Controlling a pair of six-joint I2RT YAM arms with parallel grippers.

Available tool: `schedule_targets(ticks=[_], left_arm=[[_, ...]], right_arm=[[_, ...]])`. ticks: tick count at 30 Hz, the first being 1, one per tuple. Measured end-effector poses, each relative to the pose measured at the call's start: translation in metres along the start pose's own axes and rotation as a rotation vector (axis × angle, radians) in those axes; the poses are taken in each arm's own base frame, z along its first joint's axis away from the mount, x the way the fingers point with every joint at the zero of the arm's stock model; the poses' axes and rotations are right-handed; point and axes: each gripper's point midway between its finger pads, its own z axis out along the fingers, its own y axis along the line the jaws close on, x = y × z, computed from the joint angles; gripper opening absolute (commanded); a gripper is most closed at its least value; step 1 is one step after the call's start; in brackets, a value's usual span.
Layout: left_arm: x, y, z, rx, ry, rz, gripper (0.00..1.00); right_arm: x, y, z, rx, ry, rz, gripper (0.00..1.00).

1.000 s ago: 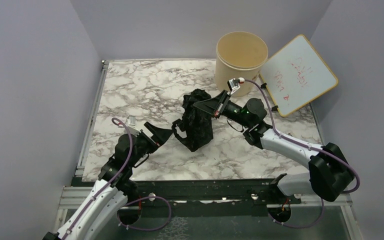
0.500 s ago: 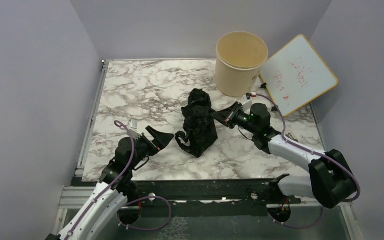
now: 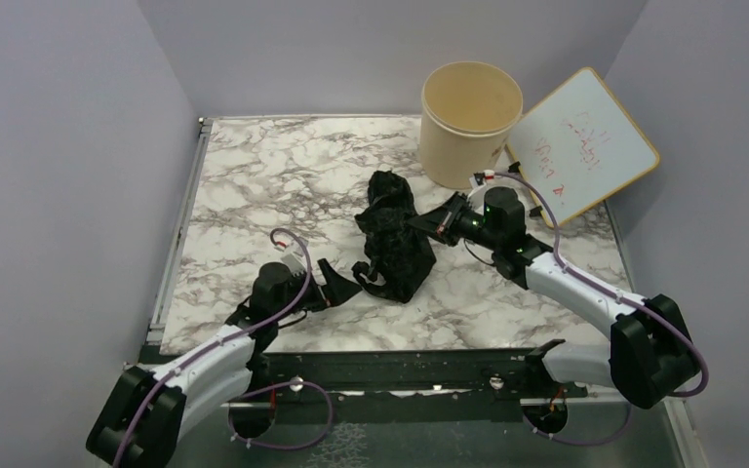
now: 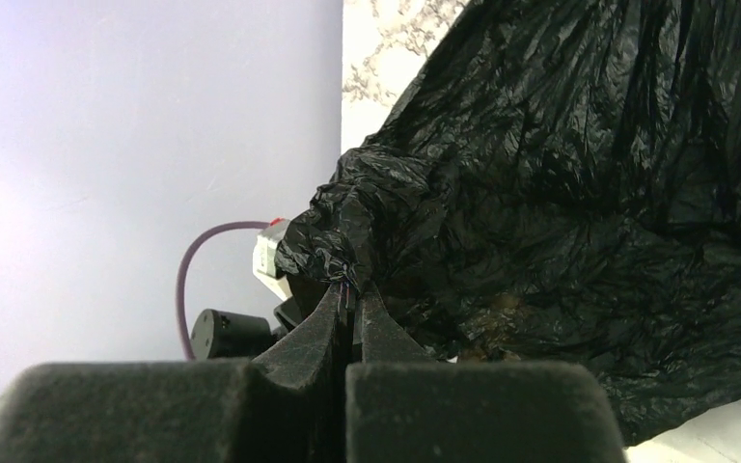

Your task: Put the trash bags into the trash bin

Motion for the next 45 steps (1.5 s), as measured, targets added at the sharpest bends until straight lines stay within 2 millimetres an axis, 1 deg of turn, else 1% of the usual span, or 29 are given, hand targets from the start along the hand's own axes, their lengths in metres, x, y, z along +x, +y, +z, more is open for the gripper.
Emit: schedule_targets(ticks=[4, 8, 13, 17, 18, 19, 20, 22, 23, 24, 25, 26, 27, 30, 31, 33, 35, 37, 38, 39, 40, 41, 42, 43, 45], left_arm=[[0.000, -0.001, 0.010, 0.025, 0.022, 0.053, 0.98], [-0.004, -0.005, 0.025, 0.055, 0.039, 0.102, 0.89], [-0.001, -0.004, 0.038, 0.091, 0.047, 0.120, 0.86], [0.001, -0.007, 0.045, 0.122, 0.051, 0.134, 0.80], [0.001, -0.010, 0.046, 0.136, 0.046, 0.134, 0.77], [0.000, -0.013, 0.048, 0.148, 0.041, 0.133, 0.71], [0.000, -0.017, 0.050, 0.167, 0.037, 0.129, 0.62], [-0.001, -0.030, 0.057, 0.210, 0.040, 0.122, 0.43], [-0.003, -0.038, 0.061, 0.234, 0.040, 0.122, 0.37], [-0.005, -0.047, 0.065, 0.267, 0.034, 0.117, 0.29], [-0.008, -0.056, 0.066, 0.298, 0.022, 0.115, 0.15], [-0.010, -0.061, 0.066, 0.318, 0.014, 0.112, 0.06], [-0.011, -0.064, 0.065, 0.332, 0.005, 0.107, 0.00], [-0.014, -0.072, 0.056, 0.358, -0.017, 0.099, 0.00], [-0.017, -0.075, 0.053, 0.361, -0.024, 0.104, 0.00], [-0.026, -0.088, 0.041, 0.376, -0.055, 0.124, 0.00], [-0.047, -0.109, 0.023, 0.377, -0.131, 0.180, 0.00], [-0.072, -0.130, 0.007, 0.361, -0.210, 0.228, 0.00], [-0.092, -0.141, -0.006, 0.319, -0.268, 0.253, 0.00], [-0.103, -0.149, -0.015, 0.302, -0.304, 0.271, 0.00], [-0.117, -0.159, -0.027, 0.280, -0.348, 0.298, 0.00], [-0.130, -0.168, -0.040, 0.255, -0.385, 0.317, 0.00], [-0.140, -0.175, -0.051, 0.230, -0.411, 0.337, 0.00], [-0.146, -0.179, -0.057, 0.207, -0.417, 0.351, 0.00], [-0.151, -0.180, -0.061, 0.140, -0.388, 0.374, 0.00]], right_arm=[[0.004, -0.005, -0.001, 0.019, 0.018, 0.011, 0.00], [0.006, -0.004, -0.001, 0.023, 0.035, 0.017, 0.00], [0.003, 0.012, -0.002, -0.009, 0.041, 0.027, 0.00], [0.000, 0.023, -0.003, -0.032, 0.043, 0.037, 0.00], [-0.001, 0.027, -0.003, -0.039, 0.045, 0.037, 0.00], [-0.002, 0.031, -0.003, -0.048, 0.046, 0.035, 0.00], [-0.003, 0.035, -0.003, -0.056, 0.046, 0.035, 0.00], [-0.005, 0.041, -0.004, -0.068, 0.044, 0.030, 0.00], [-0.005, 0.042, -0.004, -0.071, 0.042, 0.028, 0.00], [-0.005, 0.043, -0.005, -0.071, 0.042, 0.028, 0.01], [-0.005, 0.043, -0.006, -0.068, 0.043, 0.029, 0.00], [-0.004, 0.042, -0.007, -0.064, 0.045, 0.029, 0.00], [-0.003, 0.040, -0.007, -0.054, 0.049, 0.028, 0.01], [-0.002, 0.035, -0.009, -0.020, 0.052, 0.010, 0.01], [-0.004, 0.033, -0.011, 0.003, 0.050, -0.005, 0.00], [-0.012, 0.033, -0.013, 0.047, 0.035, -0.060, 0.00], [-0.029, 0.039, -0.017, 0.097, -0.003, -0.151, 0.00], [-0.051, 0.043, -0.023, 0.171, -0.062, -0.254, 0.01], [-0.065, 0.044, -0.027, 0.219, -0.099, -0.313, 0.03], [-0.074, 0.041, -0.031, 0.267, -0.126, -0.359, 0.11], [-0.080, 0.036, -0.035, 0.305, -0.139, -0.391, 0.13], [-0.084, 0.026, -0.040, 0.357, -0.144, -0.428, 0.16], [-0.083, 0.015, -0.044, 0.404, -0.132, -0.459, 0.24], [-0.083, 0.002, -0.049, 0.456, -0.120, -0.478, 0.34], [-0.078, -0.026, -0.060, 0.566, -0.091, -0.497, 0.53]])
